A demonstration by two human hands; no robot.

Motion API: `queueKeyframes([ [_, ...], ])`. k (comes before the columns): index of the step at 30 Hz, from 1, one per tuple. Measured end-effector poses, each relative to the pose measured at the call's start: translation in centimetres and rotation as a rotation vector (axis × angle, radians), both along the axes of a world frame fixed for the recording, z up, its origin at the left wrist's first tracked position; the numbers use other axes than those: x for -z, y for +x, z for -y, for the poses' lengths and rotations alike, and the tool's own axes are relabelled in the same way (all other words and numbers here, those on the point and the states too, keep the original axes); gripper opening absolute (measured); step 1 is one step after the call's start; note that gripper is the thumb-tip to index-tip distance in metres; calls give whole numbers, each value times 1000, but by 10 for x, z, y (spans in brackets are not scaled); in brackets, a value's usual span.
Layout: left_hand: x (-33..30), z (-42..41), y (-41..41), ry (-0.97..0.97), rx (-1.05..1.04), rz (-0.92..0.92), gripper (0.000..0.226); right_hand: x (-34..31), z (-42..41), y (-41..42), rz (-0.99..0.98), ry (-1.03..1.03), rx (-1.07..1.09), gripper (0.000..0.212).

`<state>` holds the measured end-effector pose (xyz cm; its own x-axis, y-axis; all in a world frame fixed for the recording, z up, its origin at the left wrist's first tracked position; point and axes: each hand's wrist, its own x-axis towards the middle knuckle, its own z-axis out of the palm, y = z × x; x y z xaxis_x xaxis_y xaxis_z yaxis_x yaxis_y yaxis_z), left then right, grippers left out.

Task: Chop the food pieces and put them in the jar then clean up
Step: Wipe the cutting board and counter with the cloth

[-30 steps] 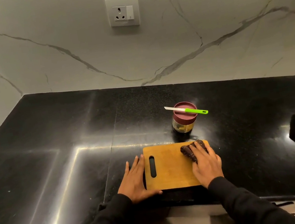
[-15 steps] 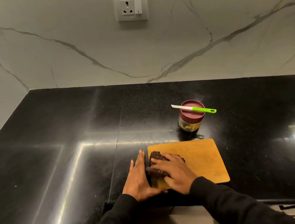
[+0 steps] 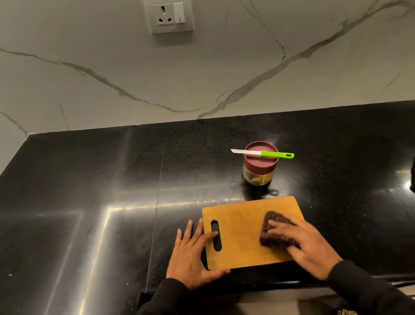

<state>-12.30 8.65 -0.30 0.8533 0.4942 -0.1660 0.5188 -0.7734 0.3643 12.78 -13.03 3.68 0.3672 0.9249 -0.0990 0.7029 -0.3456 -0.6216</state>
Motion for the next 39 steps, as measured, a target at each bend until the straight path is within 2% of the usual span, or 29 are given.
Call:
queueKeyframes([
  [2, -1, 1, 1, 0, 2, 0, 105, -7, -5, 4, -86, 120, 275, 57],
  [4, -2, 2, 1, 8, -1, 0, 103, -21, -11, 8, -303, 238, 569, 45],
  [6, -3, 1, -1, 16, -5, 2, 102, -27, -11, 11, -387, 259, 668, 42],
  [11, -3, -4, -9, 61, -22, 1, 97, -5, 6, 13, 83, 210, 413, 61],
  [13, -2, -5, -13, 57, -45, 7, 96, 6, 13, 13, 220, 101, 424, 64],
  [17, -1, -7, -18, 40, -75, 15, 98, 22, 20, 9, 367, -167, 371, 67],
  [21, -3, -8, -19, 27, -73, 1, 101, 14, 17, 12, 267, -235, 350, 69],
  [24, -7, -5, -17, -43, -115, 47, 99, 6, 10, 13, 235, -182, 344, 65],
  [27, -11, 1, -10, -132, -299, 159, 81, -1, -7, 15, 258, -144, 288, 63],
  [30, -16, 0, 4, -45, -498, 205, 64, -14, -37, 15, 215, -197, 279, 61],
  [34, -23, -5, 28, -191, -642, 182, 56, -21, -71, 7, 44, -226, 349, 56],
  [39, -24, -2, 35, -159, -775, 255, 38, -10, -83, 1, -60, -107, 448, 66],
])
